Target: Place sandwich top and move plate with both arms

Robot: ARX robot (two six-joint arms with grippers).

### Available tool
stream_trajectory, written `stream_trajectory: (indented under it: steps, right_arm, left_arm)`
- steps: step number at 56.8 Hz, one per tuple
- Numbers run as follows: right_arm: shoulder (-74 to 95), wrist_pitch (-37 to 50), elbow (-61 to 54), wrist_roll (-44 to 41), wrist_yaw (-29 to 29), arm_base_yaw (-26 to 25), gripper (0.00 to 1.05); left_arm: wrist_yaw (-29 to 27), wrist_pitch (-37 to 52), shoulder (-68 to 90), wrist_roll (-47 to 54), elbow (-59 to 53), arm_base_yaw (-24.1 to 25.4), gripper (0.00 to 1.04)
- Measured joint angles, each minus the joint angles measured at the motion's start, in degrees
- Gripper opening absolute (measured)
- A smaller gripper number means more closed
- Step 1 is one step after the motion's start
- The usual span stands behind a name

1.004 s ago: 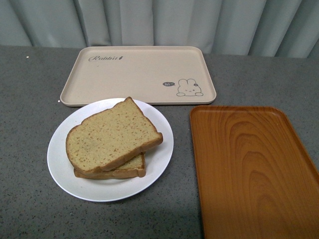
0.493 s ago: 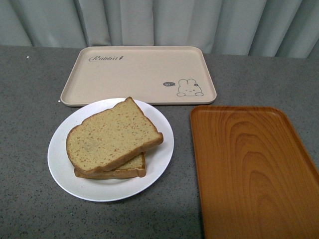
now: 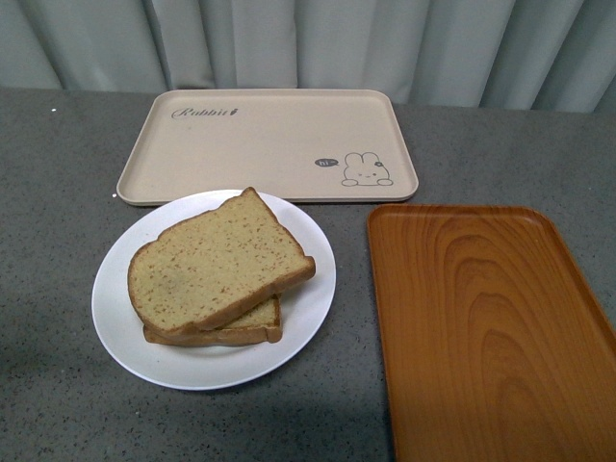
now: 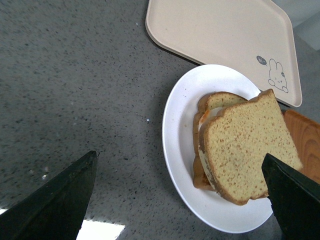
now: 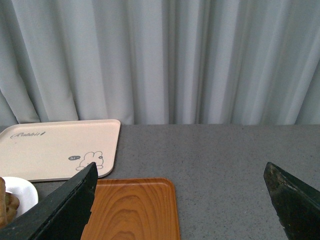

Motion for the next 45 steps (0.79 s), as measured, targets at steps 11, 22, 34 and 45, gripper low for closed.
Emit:
stream_trajectory:
  steps: [11, 22, 34, 45]
  right_arm:
    - [0.00, 0.00, 0.00, 0.00, 0.00, 0.00, 0.96]
    - [0.00, 0.00, 0.00, 0.00, 0.00, 0.00, 0.96]
    - [0.00, 0.00, 0.00, 0.00, 0.00, 0.00, 0.96]
    - [0.00, 0.00, 0.00, 0.00, 0.00, 0.00, 0.96]
  left_arm:
    - [1.97, 7.58, 15.61, -4.48, 4.37, 1.05, 0.98]
    - [8.07, 13.03, 28.63, -9.05, 9.11, 0.28, 0.98]
    - [13.25, 13.75, 36.59, -14.34, 14.03, -0.96, 0.98]
    - [13.62, 15.37, 41.59, -19.89, 16.96, -0.90, 0.98]
